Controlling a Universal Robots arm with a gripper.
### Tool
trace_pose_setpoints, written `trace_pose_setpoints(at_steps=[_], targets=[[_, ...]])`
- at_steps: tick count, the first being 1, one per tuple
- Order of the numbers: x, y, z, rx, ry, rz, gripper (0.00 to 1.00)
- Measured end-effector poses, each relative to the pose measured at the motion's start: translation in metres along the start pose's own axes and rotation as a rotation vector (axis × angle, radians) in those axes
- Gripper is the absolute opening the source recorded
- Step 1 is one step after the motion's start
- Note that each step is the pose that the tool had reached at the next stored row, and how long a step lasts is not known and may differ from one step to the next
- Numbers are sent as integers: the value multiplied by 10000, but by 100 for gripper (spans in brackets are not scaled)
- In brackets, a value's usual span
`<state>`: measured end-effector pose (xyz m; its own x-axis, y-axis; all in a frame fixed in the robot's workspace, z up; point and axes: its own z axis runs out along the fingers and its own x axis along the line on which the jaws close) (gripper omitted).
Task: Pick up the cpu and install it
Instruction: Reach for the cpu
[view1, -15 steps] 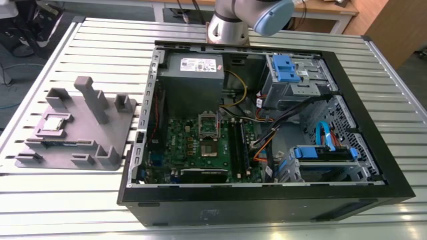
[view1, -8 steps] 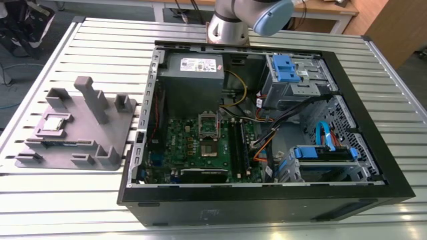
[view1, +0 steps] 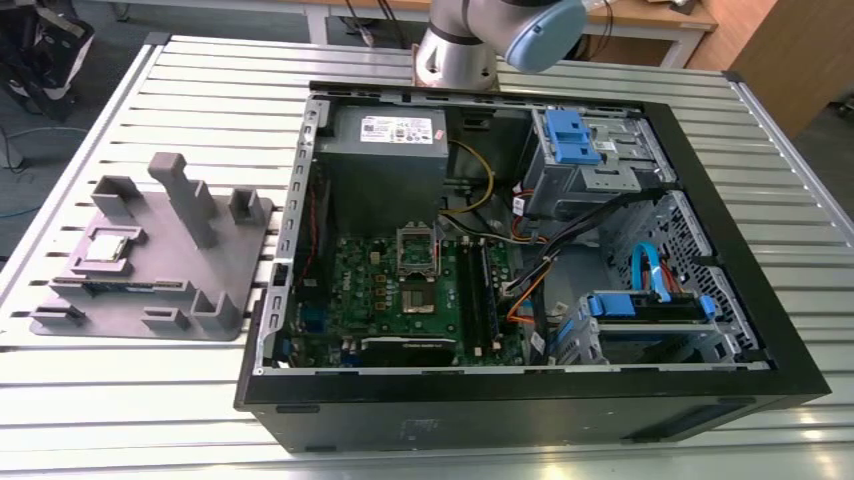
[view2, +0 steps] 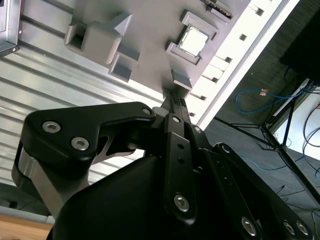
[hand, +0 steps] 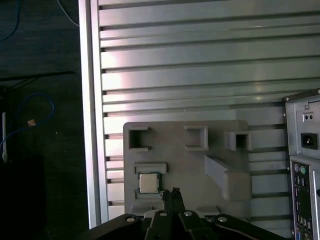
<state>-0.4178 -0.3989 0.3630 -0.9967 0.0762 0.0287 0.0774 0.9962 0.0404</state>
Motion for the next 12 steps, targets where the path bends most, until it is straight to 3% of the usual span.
trace_pose_setpoints(at_steps=[4,12], targets=[[40,-6,52,1,1,0,11],[55,-13,191,1,1,0,11]])
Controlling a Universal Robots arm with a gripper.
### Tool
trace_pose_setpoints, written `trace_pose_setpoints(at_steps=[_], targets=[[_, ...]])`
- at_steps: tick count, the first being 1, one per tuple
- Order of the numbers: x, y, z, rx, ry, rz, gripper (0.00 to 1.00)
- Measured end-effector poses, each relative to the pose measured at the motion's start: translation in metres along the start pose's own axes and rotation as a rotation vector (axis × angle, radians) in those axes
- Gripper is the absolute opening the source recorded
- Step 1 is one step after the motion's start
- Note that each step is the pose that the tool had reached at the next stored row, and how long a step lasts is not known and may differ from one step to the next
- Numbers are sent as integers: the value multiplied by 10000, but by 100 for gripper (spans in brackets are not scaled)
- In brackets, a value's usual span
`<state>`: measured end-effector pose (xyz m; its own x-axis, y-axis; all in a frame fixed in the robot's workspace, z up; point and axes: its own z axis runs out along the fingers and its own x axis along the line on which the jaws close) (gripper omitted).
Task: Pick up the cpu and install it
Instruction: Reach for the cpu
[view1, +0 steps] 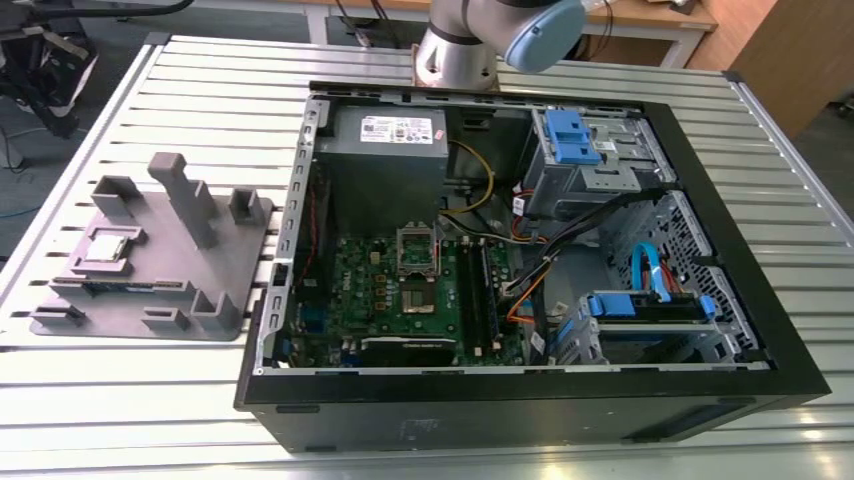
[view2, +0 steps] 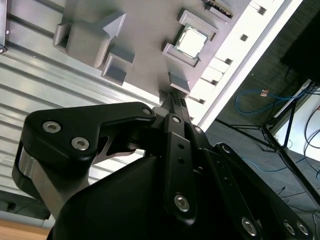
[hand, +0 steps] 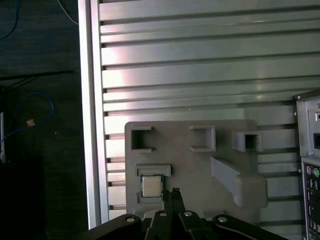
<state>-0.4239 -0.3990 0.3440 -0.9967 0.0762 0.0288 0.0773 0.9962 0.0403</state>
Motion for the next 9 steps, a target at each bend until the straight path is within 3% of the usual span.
trace_pose_setpoints(at_steps=[9], targets=[[9,-6,116,2,-1,0,11]])
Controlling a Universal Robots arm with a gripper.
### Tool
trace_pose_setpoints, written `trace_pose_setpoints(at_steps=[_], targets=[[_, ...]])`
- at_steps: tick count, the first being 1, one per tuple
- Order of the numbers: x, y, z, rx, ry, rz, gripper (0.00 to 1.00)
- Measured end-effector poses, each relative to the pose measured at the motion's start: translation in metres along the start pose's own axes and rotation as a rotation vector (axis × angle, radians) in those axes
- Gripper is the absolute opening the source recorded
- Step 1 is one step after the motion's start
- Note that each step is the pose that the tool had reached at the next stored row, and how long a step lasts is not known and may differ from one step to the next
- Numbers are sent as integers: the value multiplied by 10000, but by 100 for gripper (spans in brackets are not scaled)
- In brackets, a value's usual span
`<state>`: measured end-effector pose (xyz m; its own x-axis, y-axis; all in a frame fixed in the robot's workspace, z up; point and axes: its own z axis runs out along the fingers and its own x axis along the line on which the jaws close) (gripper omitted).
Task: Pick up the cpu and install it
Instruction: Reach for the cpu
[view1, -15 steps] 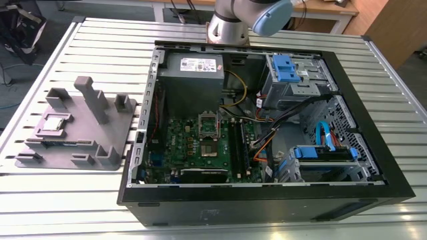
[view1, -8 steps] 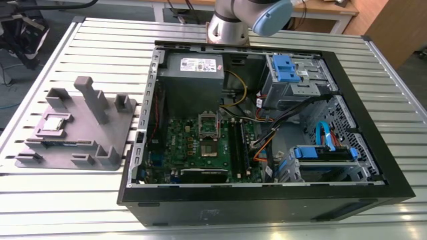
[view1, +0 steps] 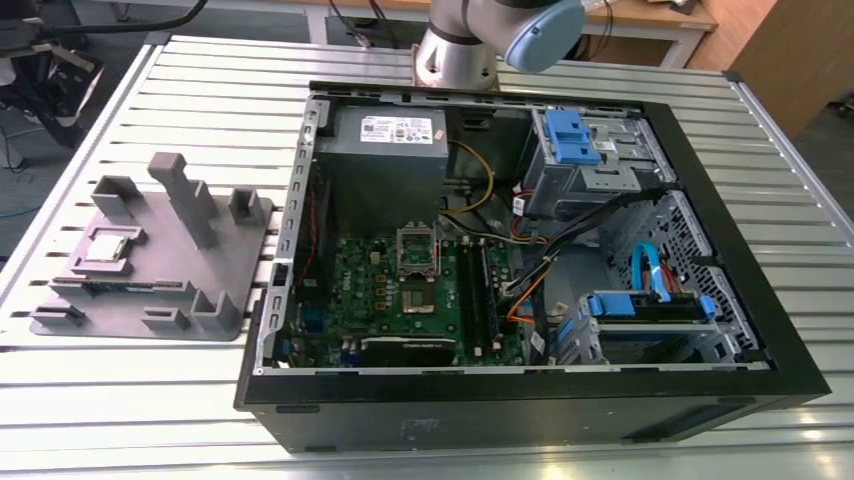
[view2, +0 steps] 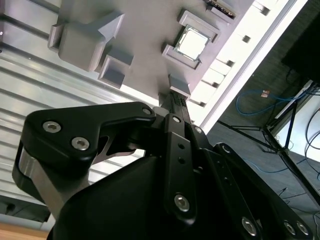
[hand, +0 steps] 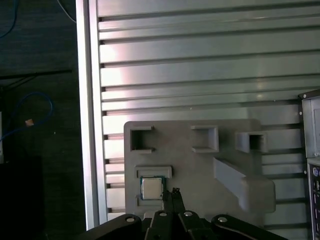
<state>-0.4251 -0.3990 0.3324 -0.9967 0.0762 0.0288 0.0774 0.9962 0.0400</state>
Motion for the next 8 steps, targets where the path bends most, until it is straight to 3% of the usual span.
trace_pose_setpoints(at_steps=[8], targets=[[9,-7,121,4,0,0,11]])
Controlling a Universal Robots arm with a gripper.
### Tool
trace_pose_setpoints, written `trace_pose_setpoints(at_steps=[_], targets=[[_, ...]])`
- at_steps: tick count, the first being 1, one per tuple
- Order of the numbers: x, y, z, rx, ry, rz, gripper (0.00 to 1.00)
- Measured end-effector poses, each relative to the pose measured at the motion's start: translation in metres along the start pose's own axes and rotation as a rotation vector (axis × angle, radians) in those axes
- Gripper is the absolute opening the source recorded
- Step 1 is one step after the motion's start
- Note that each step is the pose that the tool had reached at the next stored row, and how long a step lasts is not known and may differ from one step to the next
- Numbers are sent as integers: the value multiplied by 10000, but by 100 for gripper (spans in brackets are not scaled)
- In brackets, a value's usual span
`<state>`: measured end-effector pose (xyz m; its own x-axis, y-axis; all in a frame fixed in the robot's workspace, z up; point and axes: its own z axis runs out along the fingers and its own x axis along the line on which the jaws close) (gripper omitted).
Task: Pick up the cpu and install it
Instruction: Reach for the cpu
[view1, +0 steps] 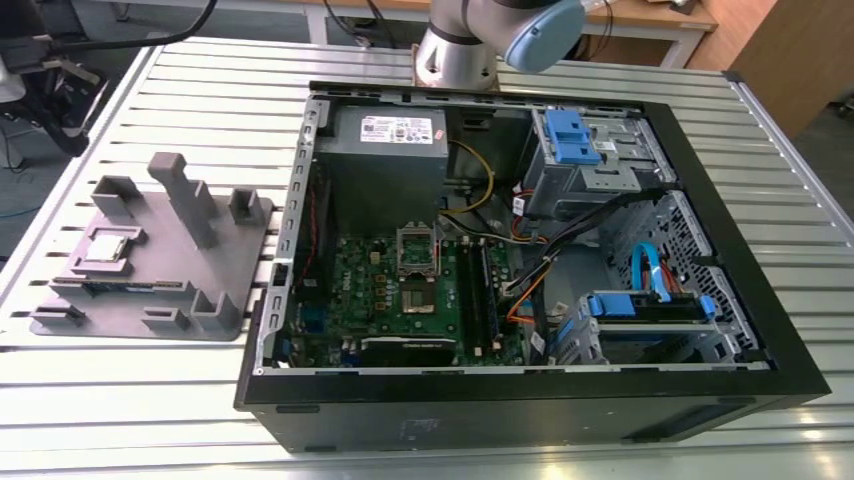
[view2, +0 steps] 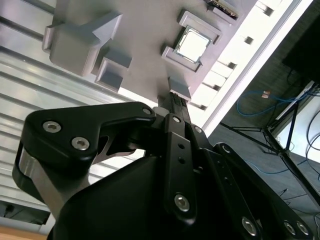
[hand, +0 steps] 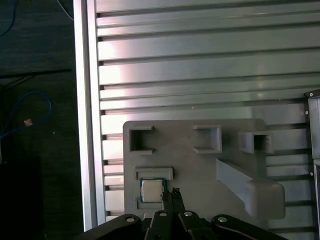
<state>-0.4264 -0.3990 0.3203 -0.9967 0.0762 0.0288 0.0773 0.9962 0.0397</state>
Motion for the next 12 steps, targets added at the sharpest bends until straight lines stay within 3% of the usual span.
trace_pose_setpoints(at_steps=[12], targets=[[33,-33,179,0,0,0,11]])
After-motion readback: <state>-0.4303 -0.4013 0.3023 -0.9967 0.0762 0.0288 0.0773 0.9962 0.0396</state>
